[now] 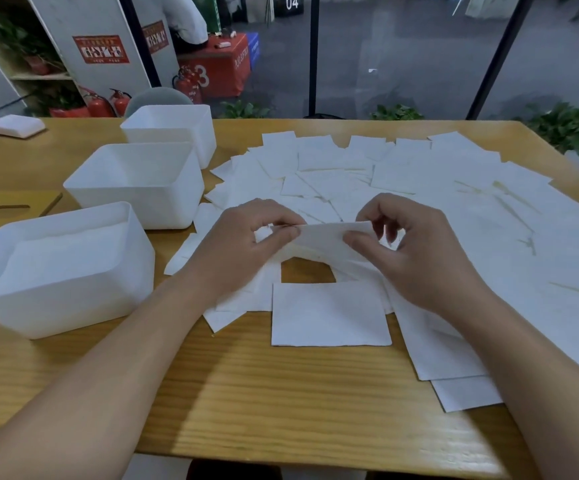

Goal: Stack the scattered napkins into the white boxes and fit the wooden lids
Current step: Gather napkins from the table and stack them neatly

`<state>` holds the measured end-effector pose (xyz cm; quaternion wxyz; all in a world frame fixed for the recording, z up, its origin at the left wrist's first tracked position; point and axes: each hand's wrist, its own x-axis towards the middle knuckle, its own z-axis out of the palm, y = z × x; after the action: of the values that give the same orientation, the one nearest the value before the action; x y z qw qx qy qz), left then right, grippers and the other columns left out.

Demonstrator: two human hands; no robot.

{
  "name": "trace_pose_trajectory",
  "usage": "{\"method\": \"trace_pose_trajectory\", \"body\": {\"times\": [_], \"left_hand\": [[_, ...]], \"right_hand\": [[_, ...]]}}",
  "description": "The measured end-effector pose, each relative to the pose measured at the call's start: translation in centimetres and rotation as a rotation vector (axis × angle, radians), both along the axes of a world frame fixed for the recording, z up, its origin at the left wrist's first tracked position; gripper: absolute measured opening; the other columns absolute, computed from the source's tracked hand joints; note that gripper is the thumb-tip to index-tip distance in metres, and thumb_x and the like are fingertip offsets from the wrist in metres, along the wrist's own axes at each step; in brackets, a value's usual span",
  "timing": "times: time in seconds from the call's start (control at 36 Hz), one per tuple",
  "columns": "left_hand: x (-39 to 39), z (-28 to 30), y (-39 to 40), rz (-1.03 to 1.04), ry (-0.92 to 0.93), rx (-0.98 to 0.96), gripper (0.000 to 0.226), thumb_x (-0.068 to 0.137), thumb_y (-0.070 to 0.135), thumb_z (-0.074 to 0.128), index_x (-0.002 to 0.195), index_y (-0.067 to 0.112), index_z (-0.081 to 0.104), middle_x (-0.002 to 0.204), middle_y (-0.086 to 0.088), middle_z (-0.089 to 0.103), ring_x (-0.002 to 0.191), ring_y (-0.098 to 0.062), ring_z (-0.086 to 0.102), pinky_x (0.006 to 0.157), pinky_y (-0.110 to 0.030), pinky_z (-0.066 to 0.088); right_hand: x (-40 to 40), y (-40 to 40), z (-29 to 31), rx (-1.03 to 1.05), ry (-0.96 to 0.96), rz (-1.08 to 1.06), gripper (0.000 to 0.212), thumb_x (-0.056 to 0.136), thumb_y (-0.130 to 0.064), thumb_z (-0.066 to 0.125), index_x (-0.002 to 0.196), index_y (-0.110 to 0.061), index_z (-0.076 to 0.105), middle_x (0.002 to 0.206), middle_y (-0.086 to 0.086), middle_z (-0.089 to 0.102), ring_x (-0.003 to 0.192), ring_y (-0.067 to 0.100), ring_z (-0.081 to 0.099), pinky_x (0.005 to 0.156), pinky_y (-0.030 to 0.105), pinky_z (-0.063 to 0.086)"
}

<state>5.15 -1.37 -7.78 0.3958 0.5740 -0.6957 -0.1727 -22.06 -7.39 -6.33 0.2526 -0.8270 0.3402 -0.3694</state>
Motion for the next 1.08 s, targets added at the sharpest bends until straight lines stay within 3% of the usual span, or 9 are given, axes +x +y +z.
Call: {"method": "trace_pose_trajectory", "body": {"times": [0.11,0.22,0.36,0.44,0.5,0.61,0.75,0.97,1.08], "left_hand": [[0.0,0.0,0.1,0.015,-0.007,-0.044,0.014,0.106,0.025,0.071,0.114,0.029,0.081,0.107,0.023,0.075,0.108,-0.009,0.067,0.091,-0.014,0.045],[-0.6,0.5,0.8,-0.02,0.064,-0.061,0.013,0.107,0.021,0.069,0.113,0.023,0.081,0.101,0.012,0.077,0.092,-0.018,0.068,0.081,-0.028,0.053],[-0.7,1.3,2.2,-0.123,0.308,0.134,0.02,0.105,0.011,0.072,0.121,0.018,0.078,0.062,-0.001,0.052,0.058,-0.02,0.04,0.058,-0.026,0.038],[-0.6,1.6,2.9,-0.188,0.292,0.293,0.025,0.104,0.011,0.071,0.126,0.024,0.076,0.06,-0.011,0.041,0.057,-0.027,0.032,0.055,-0.028,0.034],[-0.7,1.6,3.1,-0.193,0.213,0.34,0.028,0.104,0.015,0.072,0.126,0.032,0.075,0.059,-0.012,0.044,0.056,-0.025,0.035,0.057,-0.024,0.037],[-0.8,1.2,3.1,-0.162,0.066,0.333,0.025,0.102,0.024,0.076,0.121,0.04,0.074,0.063,-0.005,0.055,0.061,-0.017,0.047,0.072,-0.023,0.045],[-0.9,0.8,2.9,-0.149,-0.009,0.307,0.022,0.101,0.026,0.077,0.117,0.041,0.074,0.062,0.002,0.057,0.061,-0.013,0.051,0.073,-0.019,0.047],[-0.8,0.2,2.8,-0.099,-0.077,0.262,0.016,0.097,0.033,0.081,0.109,0.042,0.075,0.069,0.004,0.062,0.062,-0.008,0.054,0.068,-0.018,0.048],[-0.7,0.1,2.8,-0.06,-0.134,0.194,0.011,0.095,0.036,0.083,0.102,0.04,0.076,0.071,0.007,0.062,0.066,-0.01,0.057,0.071,-0.028,0.052]], "right_hand": [[-0.2,0.2,0.4,0.018,-0.025,0.031,0.01,0.096,-0.026,0.079,0.096,-0.029,0.07,0.092,-0.012,0.07,0.086,0.016,0.061,0.076,0.034,0.051],[-0.2,0.3,0.7,0.066,-0.1,0.067,0.015,0.1,-0.026,0.077,0.113,-0.03,0.072,0.094,-0.006,0.074,0.082,0.022,0.066,0.077,0.042,0.057],[-1.2,-0.4,1.6,0.295,0.096,0.105,0.009,0.101,-0.021,0.076,0.102,-0.029,0.076,0.077,-0.002,0.072,0.058,0.014,0.059,0.06,0.03,0.048],[-1.5,-0.3,1.8,0.421,0.303,0.175,0.003,0.1,-0.028,0.077,0.1,-0.031,0.076,0.072,0.005,0.073,0.066,0.03,0.066,0.068,0.048,0.053],[-1.4,-0.2,1.7,0.462,0.361,0.204,0.003,0.099,-0.029,0.076,0.101,-0.032,0.075,0.068,0.004,0.072,0.068,0.034,0.066,0.064,0.044,0.051],[-1.3,-0.2,1.2,0.429,0.387,0.185,0.006,0.096,-0.026,0.078,0.099,-0.03,0.075,0.073,0.003,0.069,0.059,0.015,0.059,0.058,0.034,0.048],[-1.2,-0.5,0.6,0.38,0.418,0.153,0.006,0.096,-0.026,0.079,0.097,-0.032,0.076,0.069,-0.005,0.063,0.057,0.006,0.055,0.054,0.019,0.043],[-1.0,-0.5,0.1,0.31,0.429,0.15,0.01,0.092,-0.023,0.081,0.092,-0.031,0.076,0.078,-0.008,0.07,0.064,0.003,0.058,0.062,0.021,0.048],[-0.5,-0.1,-0.2,0.187,0.375,0.083,0.009,0.09,-0.032,0.082,0.092,-0.036,0.074,0.089,-0.014,0.068,0.075,0.006,0.061,0.066,0.025,0.051]]}}
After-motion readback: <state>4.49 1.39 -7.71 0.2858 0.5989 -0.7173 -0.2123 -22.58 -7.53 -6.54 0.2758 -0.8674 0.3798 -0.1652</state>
